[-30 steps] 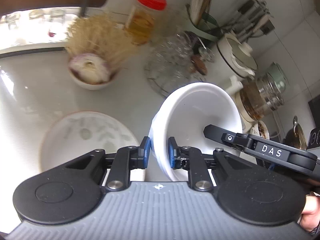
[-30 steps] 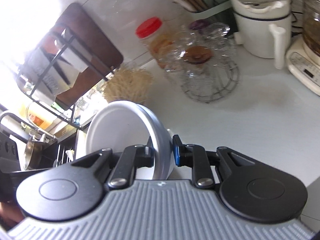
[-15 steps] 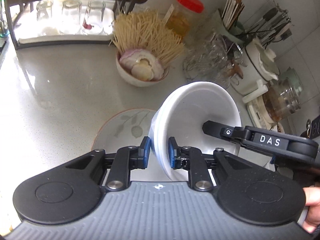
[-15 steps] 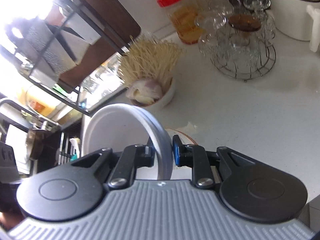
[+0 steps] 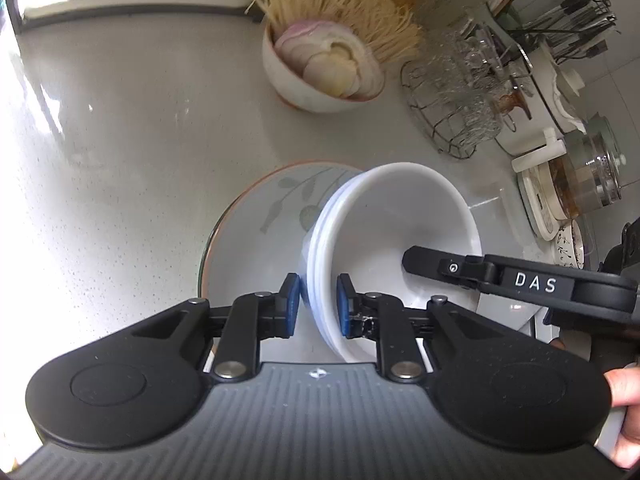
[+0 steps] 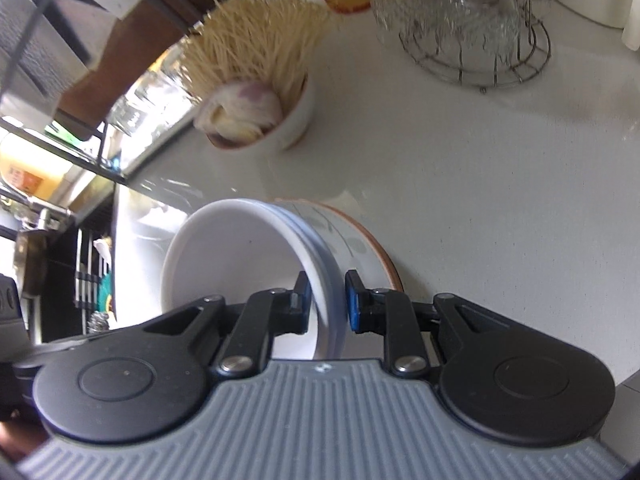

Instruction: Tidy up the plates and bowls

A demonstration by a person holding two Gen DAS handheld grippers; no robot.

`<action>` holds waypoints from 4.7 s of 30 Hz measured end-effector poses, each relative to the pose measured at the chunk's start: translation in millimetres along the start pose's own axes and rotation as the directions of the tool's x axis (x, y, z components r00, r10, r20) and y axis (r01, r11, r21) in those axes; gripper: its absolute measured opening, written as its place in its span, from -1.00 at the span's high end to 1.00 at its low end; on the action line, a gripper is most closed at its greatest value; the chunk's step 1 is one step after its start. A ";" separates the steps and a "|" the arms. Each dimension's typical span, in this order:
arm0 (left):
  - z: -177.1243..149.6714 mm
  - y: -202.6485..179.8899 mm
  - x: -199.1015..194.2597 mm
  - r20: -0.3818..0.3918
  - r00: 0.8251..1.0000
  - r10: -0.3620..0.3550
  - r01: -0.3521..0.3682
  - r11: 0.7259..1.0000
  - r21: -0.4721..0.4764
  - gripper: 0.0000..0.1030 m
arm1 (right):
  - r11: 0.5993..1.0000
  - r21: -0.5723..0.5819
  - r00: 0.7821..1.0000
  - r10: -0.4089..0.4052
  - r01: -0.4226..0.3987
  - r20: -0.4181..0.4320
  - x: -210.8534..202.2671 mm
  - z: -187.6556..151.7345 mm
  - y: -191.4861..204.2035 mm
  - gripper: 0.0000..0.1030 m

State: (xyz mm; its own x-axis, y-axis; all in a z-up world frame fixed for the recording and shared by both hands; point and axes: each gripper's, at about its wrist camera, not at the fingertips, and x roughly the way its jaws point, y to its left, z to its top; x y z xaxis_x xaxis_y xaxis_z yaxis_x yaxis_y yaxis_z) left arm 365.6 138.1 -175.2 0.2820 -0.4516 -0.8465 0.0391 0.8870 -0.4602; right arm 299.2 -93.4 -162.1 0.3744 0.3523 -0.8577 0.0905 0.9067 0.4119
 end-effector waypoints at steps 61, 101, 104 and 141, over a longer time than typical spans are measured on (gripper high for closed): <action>-142.3 -148.1 -188.5 0.537 0.837 0.107 -0.198 0.974 0.114 0.13 | 0.947 -0.320 0.848 0.178 -0.010 0.500 -224.8 -91.6 -18.4 0.23; -342.3 -196.2 -202.3 0.542 0.806 0.239 -0.272 0.962 -0.020 -0.38 | 0.903 -0.429 0.872 0.212 -0.003 0.441 -267.1 -225.6 -68.4 0.02; -344.5 -197.3 -200.5 0.539 0.802 0.258 -0.291 0.956 -0.024 -0.65 | 0.905 -0.425 0.872 0.206 0.003 0.445 -265.9 -225.3 -71.5 -0.14; -347.7 -198.6 -217.3 0.559 0.738 0.378 -0.405 0.911 -0.081 -0.94 | 0.919 -0.392 0.857 0.167 0.045 0.488 -267.1 -220.1 -77.9 -0.75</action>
State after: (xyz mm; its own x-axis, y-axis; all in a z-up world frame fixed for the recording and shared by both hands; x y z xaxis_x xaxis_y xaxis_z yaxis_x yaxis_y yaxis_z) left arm -36.8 26.4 7.0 0.7587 0.0562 -0.6490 -0.1564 0.9829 -0.0976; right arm -11.0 -207.1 -32.8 0.7865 0.3396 -0.5158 -0.2618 0.9398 0.2196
